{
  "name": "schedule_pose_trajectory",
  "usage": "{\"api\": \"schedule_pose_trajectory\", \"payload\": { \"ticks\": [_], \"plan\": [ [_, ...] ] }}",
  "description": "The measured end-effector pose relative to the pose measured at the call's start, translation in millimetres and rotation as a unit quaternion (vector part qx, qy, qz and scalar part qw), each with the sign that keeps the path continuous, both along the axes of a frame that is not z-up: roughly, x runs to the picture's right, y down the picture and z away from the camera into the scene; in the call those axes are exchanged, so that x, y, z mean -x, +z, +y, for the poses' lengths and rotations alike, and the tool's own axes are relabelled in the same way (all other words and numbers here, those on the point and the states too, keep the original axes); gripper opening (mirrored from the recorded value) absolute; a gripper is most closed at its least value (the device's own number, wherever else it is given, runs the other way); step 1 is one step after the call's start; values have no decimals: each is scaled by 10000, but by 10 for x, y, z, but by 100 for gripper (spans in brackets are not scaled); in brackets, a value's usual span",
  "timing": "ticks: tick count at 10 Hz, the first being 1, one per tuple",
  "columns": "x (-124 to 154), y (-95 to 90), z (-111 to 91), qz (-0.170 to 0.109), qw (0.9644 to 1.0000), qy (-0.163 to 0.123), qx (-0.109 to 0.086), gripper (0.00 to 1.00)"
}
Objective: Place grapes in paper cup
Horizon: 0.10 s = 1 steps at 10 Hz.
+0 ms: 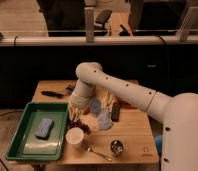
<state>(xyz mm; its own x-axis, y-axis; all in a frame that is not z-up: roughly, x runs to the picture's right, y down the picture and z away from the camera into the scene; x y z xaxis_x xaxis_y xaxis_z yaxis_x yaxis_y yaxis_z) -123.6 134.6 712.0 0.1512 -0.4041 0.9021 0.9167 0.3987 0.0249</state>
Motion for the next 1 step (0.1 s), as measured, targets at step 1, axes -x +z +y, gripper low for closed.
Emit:
{"api": "schedule_pose_trajectory", "payload": {
  "ticks": [1],
  "plan": [
    [0, 0, 0, 0, 10000, 0, 0, 34]
  ]
}}
